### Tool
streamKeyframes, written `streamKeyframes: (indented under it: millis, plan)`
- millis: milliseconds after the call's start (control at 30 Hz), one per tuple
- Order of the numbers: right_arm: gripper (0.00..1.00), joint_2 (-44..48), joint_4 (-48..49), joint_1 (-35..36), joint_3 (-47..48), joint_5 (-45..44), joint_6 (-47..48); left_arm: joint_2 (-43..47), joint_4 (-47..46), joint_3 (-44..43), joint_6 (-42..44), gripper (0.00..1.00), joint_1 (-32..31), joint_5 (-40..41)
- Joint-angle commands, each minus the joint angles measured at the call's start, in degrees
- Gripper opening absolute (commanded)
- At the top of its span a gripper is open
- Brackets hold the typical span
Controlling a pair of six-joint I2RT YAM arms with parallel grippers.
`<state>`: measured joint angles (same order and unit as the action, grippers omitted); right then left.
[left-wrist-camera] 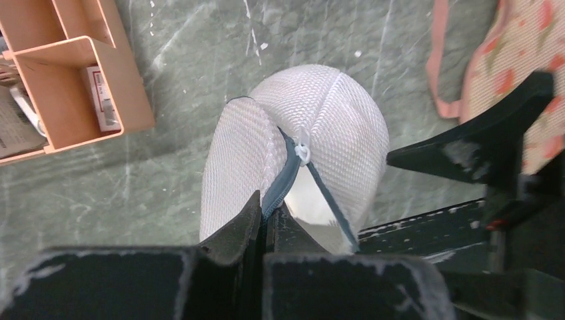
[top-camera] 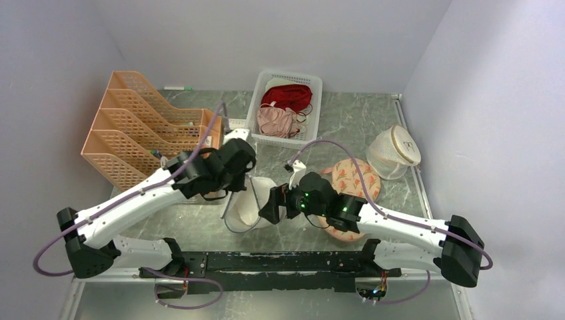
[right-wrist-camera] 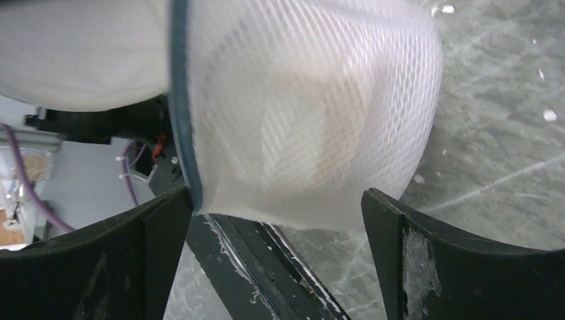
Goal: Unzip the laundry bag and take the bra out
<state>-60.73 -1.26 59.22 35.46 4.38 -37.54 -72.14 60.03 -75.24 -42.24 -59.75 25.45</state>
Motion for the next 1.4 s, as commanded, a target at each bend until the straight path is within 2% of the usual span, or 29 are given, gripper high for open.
streamKeyframes:
  millis: [0,100,233,300,467,567,767,933,1067,1133,1200,1267,1367]
  plan:
    - [1.00,-1.2,-5.0,1.8,0.9,-7.2,-1.0,4.1,-6.5,1.0,0.8,0.07,5.0,-11.0]
    - [0.96,-2.2,-5.9,1.8,0.2,-9.3,-1.2,6.1,-8.9,2.8,0.3,0.07,6.9,-15.1]
    - [0.91,-3.2,-11.1,1.2,1.8,-18.3,-0.2,7.0,-9.2,3.4,1.0,0.07,8.3,-20.1]
    - [0.83,-3.4,-13.4,-0.9,3.9,-20.8,2.3,7.0,-7.6,3.2,1.2,0.07,8.5,-21.7]
    - [0.46,-4.0,-14.9,-11.7,6.9,-14.3,10.6,10.3,-8.6,6.7,0.4,0.07,9.0,-28.5]
    - [0.28,-5.0,-18.9,-14.2,10.1,-12.9,13.7,12.6,-8.8,8.8,-1.2,0.08,9.7,-32.3]
    - [0.16,-11.7,-24.6,-17.6,18.1,-1.5,18.9,15.9,-12.4,17.1,-2.1,0.09,12.8,-43.8]
    - [0.07,-18.9,-25.6,-19.1,23.3,-0.1,21.1,14.6,-17.0,24.6,2.7,0.09,21.7,-51.6]
    - [0.05,-21.3,-26.9,-19.1,25.9,1.4,20.9,11.1,-21.7,27.3,7.3,0.07,26.9,-58.4]
    - [0.10,-20.0,-26.3,-19.1,25.0,2.9,19.6,9.2,-21.1,26.8,9.3,0.08,27.6,-56.5]
    - [0.19,-18.6,-25.9,-19.2,23.9,5.7,18.5,8.1,-18.9,26.0,10.1,0.15,27.9,-51.1]
    - [0.24,-17.2,-25.4,-19.2,22.6,7.6,17.6,9.8,-17.3,26.7,8.7,0.28,27.9,-43.9]
    - [0.33,-14.9,-24.6,-19.1,20.7,8.1,18.2,14.5,-18.6,30.1,7.3,0.44,28.0,-38.5]
